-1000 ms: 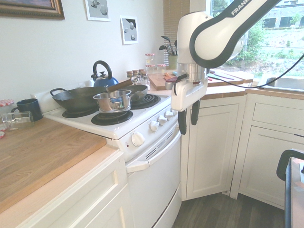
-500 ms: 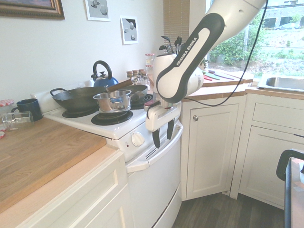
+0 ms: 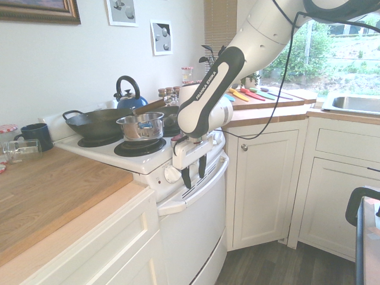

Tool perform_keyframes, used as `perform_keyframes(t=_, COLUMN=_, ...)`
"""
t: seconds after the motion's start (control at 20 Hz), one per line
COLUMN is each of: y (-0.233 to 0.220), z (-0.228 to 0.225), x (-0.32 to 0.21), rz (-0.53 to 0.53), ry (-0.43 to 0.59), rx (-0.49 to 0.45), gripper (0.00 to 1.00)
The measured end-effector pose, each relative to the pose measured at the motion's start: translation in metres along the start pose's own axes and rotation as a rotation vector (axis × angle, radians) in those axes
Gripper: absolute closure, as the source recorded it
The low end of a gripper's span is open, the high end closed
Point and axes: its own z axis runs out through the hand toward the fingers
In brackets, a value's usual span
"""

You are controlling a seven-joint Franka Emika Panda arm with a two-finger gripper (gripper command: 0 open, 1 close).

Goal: Open the oven

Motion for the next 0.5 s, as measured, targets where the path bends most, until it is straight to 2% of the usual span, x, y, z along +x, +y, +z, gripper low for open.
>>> perform_keyframes(t=0.4, y=0.039, z=0.009, x=0.023, rz=0.017, ry=0.038, rx=0.048, gripper=0.00)
perform_keyframes(t=0.5, y=0.051, z=0.026, x=0.017, rz=0.010, ry=0.054, rx=0.044, gripper=0.00)
